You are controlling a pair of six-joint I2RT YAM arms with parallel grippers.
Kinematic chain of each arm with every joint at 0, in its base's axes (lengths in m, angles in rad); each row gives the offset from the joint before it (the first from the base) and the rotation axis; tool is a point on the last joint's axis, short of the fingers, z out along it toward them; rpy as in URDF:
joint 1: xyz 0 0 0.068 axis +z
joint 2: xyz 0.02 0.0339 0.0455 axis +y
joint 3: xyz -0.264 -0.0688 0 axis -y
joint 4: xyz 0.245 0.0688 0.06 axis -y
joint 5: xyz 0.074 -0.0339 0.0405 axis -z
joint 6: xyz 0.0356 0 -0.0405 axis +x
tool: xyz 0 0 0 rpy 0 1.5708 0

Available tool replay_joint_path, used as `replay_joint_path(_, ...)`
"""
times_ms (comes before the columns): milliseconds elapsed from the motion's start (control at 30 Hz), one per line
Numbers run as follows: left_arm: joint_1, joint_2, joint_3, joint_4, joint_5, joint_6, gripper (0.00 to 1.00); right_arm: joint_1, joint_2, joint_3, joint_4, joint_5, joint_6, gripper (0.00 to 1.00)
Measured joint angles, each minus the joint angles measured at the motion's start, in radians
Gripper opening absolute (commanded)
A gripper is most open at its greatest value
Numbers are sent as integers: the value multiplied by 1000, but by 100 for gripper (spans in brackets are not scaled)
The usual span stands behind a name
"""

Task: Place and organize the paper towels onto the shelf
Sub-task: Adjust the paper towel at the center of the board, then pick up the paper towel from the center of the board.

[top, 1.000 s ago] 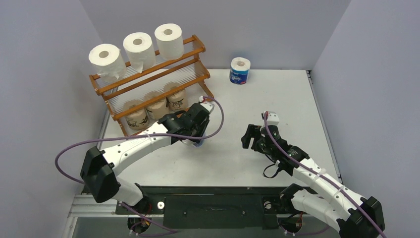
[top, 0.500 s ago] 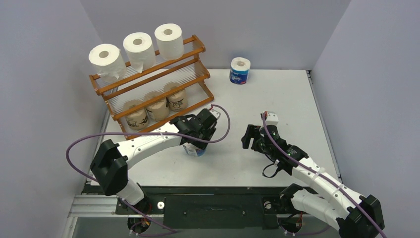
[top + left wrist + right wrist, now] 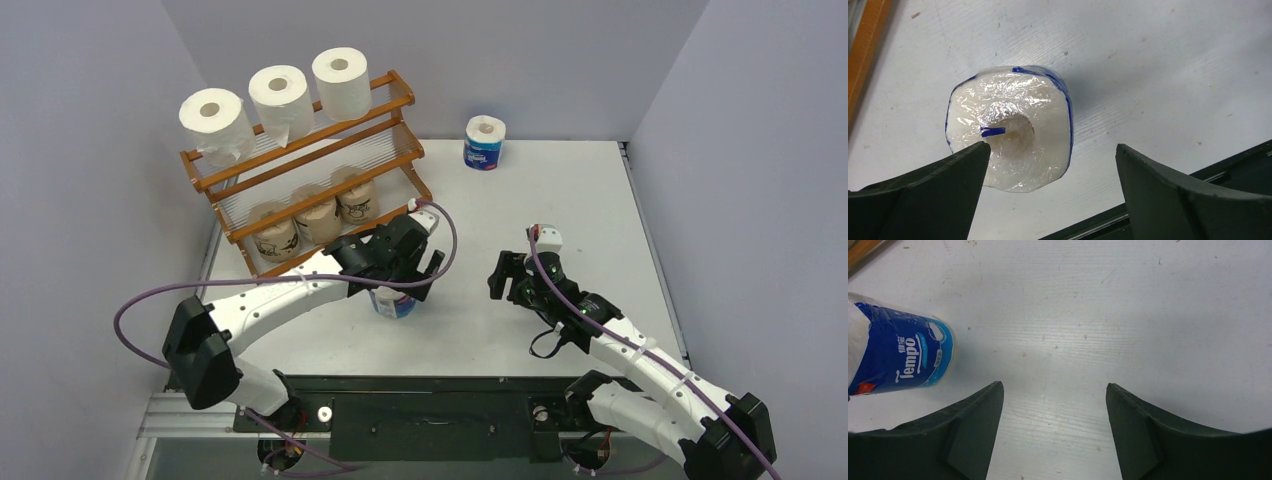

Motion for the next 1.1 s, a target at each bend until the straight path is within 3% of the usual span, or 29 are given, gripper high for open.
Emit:
replay_joint_path(233, 10, -86, -52, 51, -47, -99, 96, 0, 0, -5, 8, 2, 1, 71)
replay_joint_path(367, 86, -154, -102, 51, -85, -180, 96, 0, -1, -11, 10, 3, 2, 71)
replay_joint_path(533, 163, -296, -183, 70, -134, -275, 98, 0, -2, -13, 12, 9, 3, 71)
replay_joint_path(700, 172, -458, -317, 135, -76, -294, 97, 0, -2, -13, 19, 9, 3, 70)
replay_joint_path(867, 138, -386, -282, 171, 20, -253, 99, 0, -2, -24, 27, 9, 3, 70)
replay_joint_path(1100, 44, -172, -134, 171, 96, -152, 83, 0, -6, -32, 29, 10, 8, 70)
